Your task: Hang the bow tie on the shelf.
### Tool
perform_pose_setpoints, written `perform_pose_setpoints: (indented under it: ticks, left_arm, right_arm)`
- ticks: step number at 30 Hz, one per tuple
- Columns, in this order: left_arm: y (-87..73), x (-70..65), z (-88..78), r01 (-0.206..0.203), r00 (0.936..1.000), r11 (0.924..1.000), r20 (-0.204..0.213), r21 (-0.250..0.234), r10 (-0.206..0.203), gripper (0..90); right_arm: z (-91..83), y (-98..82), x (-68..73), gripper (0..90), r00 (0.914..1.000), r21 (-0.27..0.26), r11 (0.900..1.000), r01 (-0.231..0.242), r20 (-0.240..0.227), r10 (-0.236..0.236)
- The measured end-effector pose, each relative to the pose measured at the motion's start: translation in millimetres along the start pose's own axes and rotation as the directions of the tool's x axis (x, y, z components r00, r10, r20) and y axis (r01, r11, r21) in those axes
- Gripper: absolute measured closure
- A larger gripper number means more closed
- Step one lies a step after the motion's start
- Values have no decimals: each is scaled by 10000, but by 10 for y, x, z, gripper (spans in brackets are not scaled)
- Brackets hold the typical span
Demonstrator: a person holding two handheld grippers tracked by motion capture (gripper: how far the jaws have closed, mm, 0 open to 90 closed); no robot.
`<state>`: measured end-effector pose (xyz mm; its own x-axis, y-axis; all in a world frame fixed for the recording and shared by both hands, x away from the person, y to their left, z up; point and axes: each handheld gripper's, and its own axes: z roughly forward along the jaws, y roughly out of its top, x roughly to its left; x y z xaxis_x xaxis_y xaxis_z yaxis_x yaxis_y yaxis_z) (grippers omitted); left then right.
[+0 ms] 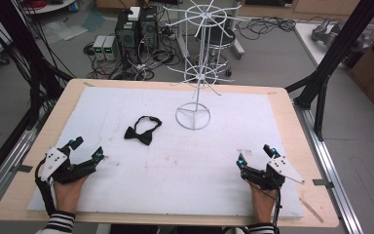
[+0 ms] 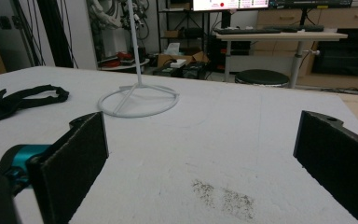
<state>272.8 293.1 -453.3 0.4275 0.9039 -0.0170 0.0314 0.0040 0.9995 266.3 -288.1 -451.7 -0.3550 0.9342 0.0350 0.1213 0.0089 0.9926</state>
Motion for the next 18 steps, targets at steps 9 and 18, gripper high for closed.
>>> perform_pose_setpoints:
  ticks: [9, 18]
  left_arm:
    - [5, -2, 15, 18, 10000, 9999, -90, 121, -17, 170]
    - [11, 6, 25, 64, 9998, 9996, -180, 272, -59, 169]
  right_arm:
    - [-3, -2, 3, 19, 10000, -43, 10000, -6, -3, 6]
    - [-2, -1, 0, 19, 10000, -2, 10000, -50, -8, 50]
